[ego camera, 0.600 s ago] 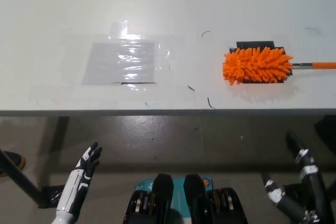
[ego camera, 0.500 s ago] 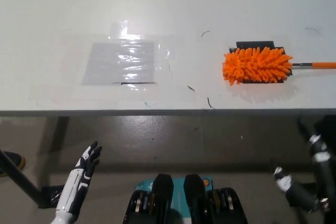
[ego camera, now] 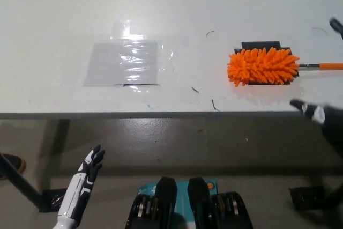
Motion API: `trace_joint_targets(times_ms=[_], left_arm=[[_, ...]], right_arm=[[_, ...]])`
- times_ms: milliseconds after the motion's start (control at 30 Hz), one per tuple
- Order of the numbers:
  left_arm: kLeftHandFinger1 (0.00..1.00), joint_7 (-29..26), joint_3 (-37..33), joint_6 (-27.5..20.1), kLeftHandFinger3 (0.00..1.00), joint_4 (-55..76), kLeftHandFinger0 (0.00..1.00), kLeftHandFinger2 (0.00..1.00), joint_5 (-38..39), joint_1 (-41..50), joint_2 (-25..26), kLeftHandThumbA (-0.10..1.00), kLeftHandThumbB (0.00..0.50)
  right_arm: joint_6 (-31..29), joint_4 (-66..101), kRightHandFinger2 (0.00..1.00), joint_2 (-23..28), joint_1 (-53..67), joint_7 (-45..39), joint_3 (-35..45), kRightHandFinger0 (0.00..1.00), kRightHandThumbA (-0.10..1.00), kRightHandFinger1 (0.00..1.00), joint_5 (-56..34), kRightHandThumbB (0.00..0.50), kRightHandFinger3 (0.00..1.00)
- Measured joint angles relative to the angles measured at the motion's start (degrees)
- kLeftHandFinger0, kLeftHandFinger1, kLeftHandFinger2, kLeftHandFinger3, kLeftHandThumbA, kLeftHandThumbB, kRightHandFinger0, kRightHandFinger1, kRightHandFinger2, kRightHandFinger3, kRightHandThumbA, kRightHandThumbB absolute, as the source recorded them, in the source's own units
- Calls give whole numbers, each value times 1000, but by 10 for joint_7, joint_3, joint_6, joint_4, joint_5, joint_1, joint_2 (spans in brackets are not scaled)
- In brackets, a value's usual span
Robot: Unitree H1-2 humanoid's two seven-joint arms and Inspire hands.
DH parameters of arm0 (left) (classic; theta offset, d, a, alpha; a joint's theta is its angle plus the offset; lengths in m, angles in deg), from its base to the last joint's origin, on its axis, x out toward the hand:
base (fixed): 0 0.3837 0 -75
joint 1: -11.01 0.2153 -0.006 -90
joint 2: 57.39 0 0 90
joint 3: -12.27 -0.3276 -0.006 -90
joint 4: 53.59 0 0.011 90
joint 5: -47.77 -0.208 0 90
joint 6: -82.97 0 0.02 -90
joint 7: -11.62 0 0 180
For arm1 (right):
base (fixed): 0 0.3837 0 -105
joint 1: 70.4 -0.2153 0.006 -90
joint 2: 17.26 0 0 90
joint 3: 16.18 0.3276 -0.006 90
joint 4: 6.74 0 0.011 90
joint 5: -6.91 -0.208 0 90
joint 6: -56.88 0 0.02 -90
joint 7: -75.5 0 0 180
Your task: The robot uses it right hand to pick up an extended orange duster kept in the middle of the desk and presses its handle against the desk to collapse it
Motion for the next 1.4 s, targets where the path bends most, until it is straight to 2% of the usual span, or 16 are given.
trace_joint_targets(times_ms=[33,300,367,433,533,567,667,933,1200,1267,1300,1333,1400], left_arm=[[1000,0,0,0,1000,0,1000,1000,0,0,0,1000,500],[1000,0,-1,0,1000,-1,1000,1000,0,0,0,1000,500],[1000,0,-1,0,1000,-1,1000,1000,0,0,0,1000,500],[1000,0,-1,0,1000,-1,1000,1000,0,0,0,1000,500],[1000,0,-1,0,1000,-1,1000,1000,0,0,0,1000,500],[1000,0,-1,0,1000,-1,1000,1000,0,0,0,1000,500],[1000,-1,-2,0,1000,0,1000,1000,0,0,0,1000,500],[1000,-3,-2,-3,1000,2,1000,1000,0,1,0,1000,500],[1000,-4,-3,-3,1000,2,1000,1000,0,2,0,1000,500],[1000,-5,-3,-3,1000,2,1000,1000,0,2,0,1000,500],[1000,-5,-3,-3,1000,2,1000,1000,0,2,0,1000,500],[1000,-5,-3,-3,1000,2,1000,1000,-1,2,0,1000,500],[1000,-6,-3,-3,1000,2,1000,1000,-1,3,0,1000,500]], right_arm=[[13,-3,1000,11,-21,-9,-6,1000,1000,1000,0,314,1000],[106,-105,1000,60,-188,-93,-88,1000,1000,1000,17,362,1000],[121,-162,1000,62,-233,-115,-121,1000,1000,1000,25,354,1000],[134,-213,1000,62,-274,-135,-149,1000,1000,1000,33,324,1000],[154,-311,1000,60,-337,-168,-202,1000,1000,1000,49,332,1000],[160,-345,1000,58,-361,-178,-221,1000,1000,1000,55,317,1000],[166,-446,1000,48,-416,-206,-269,1000,1000,1000,74,310,1000],[163,-640,1000,3,-497,-230,-320,1000,1000,1000,103,408,1000],[155,-761,1000,-33,-510,-234,-323,1000,1000,1000,111,396,1000],[153,-784,1000,-39,-510,-240,-320,1000,1000,1000,109,423,1000],[152,-795,1000,-42,-510,-244,-317,1000,1000,1000,108,453,1000],[150,-803,1000,-43,-510,-247,-315,1000,1000,1000,107,455,1000],[143,-817,1000,-45,-510,-252,-312,1000,1000,1000,107,426,1000]])
